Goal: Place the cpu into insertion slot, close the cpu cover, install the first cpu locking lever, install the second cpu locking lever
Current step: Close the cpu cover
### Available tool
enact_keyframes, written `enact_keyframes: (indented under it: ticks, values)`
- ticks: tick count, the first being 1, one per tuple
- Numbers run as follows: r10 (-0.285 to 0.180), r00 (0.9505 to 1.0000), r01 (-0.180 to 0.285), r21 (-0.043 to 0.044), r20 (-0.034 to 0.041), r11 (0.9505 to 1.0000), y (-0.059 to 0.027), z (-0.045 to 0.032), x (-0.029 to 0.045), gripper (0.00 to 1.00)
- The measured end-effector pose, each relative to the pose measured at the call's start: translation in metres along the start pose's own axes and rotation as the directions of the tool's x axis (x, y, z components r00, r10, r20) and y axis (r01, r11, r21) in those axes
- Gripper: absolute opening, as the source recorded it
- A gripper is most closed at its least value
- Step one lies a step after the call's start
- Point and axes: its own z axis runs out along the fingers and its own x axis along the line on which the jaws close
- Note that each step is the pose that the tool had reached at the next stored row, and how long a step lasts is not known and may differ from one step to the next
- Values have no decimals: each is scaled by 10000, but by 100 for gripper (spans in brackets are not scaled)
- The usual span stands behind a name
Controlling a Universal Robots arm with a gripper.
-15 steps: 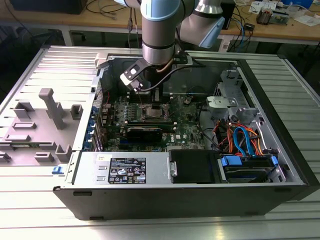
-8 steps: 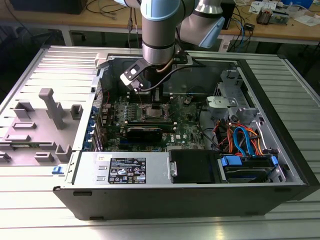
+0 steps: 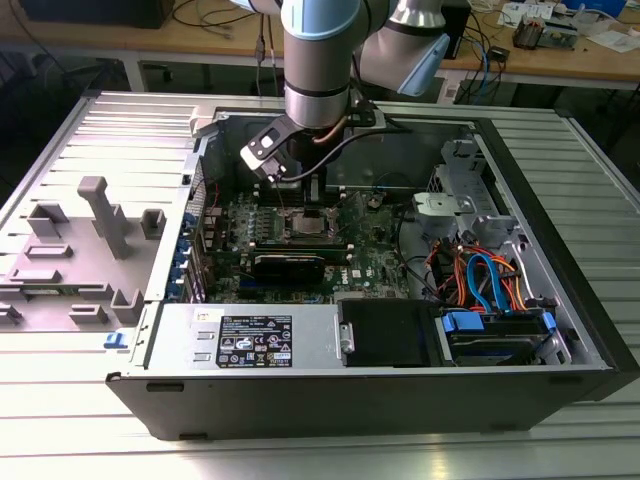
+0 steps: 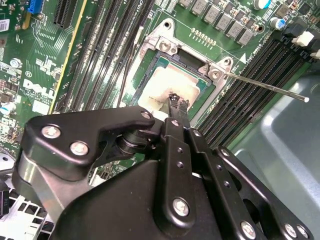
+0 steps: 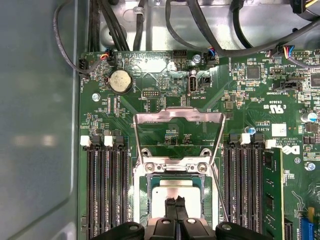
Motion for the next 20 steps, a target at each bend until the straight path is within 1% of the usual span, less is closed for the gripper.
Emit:
enact_keyframes:
  ticks: [2,6,7,8,12,13,20]
  values:
    - [-4,10000,4,1,2,10000,8,-1,0,11]
    - [0,10000,0,2,3,10000,76,0,-1,11]
    - [-1,10000,1,3,5,10000,82,-2,-1,11]
    - [0,10000,0,2,5,10000,82,-9,0,11]
    - [-1,10000,1,2,14,10000,85,-91,1,11]
    - [-1,10000,1,0,12,10000,85,-101,1,11]
    - [-1,10000,1,1,14,10000,85,-104,1,11]
